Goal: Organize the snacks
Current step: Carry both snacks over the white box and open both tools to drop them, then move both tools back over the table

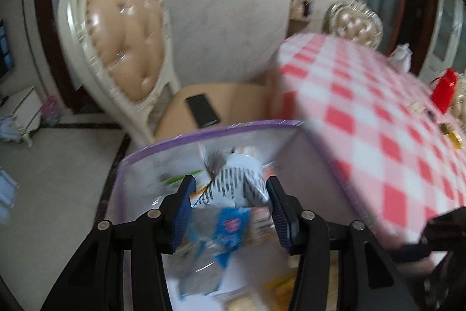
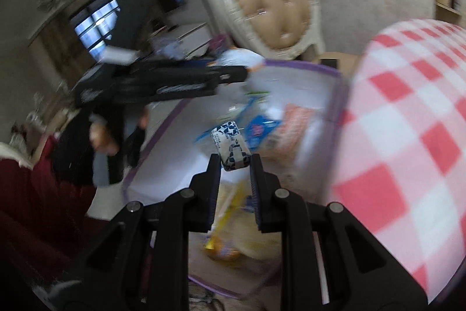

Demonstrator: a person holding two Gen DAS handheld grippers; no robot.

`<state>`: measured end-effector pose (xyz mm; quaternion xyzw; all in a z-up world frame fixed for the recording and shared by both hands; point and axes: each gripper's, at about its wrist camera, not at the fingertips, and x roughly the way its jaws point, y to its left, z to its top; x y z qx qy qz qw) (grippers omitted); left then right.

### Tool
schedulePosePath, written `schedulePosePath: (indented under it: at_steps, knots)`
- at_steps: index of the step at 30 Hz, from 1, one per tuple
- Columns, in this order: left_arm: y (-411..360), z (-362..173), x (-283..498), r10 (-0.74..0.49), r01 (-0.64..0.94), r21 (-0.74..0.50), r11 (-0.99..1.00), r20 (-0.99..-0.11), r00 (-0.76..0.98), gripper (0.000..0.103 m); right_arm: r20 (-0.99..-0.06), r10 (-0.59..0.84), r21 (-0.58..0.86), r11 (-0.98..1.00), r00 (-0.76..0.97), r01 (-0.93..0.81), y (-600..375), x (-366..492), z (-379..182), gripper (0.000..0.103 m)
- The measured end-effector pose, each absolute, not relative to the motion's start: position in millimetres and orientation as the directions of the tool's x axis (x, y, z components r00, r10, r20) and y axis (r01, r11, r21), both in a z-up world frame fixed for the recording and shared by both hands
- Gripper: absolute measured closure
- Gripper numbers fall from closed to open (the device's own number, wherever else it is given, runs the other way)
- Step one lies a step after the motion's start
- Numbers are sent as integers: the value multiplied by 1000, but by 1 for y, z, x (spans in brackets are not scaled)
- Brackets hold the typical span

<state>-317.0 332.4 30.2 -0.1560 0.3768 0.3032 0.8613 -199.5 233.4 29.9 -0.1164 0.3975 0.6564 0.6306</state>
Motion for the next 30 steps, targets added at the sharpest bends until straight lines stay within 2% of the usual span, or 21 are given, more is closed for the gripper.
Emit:
schedulePosePath:
  at_steps: [1,2,4,6,11,15,19,24,26,30]
  knots:
    - [336,28,-318,421,-660,-18,751,-756,500,46,-662,725,371,97,-190,-924,236,-203,30,66]
    - [340,29,-320,443,-680,-4,733,-756,482,44,-662,727,360,94,-183,-928,235,-205,32,50]
    - [341,34,-322,482,-714,-7,700,-733,480,30,-640,753,345,109,-149,-932,226,-199,39,42]
    - [334,43,-314,481,-709,-51,703,-701,526,21,-616,783,341,170,-83,-925,212,-179,51,43]
    - [293,60,-258,362,-574,-107,812,-679,639,20,-578,801,350,415,156,-840,151,-108,68,41]
    - [237,72,-181,166,-388,-209,898,-655,737,20,-631,666,296,681,399,-670,74,-41,56,39]
    - [173,77,-89,51,-249,-239,939,-619,784,19,-658,522,356,851,542,-386,-27,21,42,39]
    - [100,71,22,-130,-110,-324,940,-636,760,19,-662,328,350,930,675,-109,-136,52,43,39]
    - [76,66,60,-147,-93,-329,940,-635,759,19,-668,246,351,936,703,5,-178,57,40,39]
    - [51,56,115,-104,-115,-291,950,-641,760,19,-693,200,390,912,693,127,-216,64,29,39]
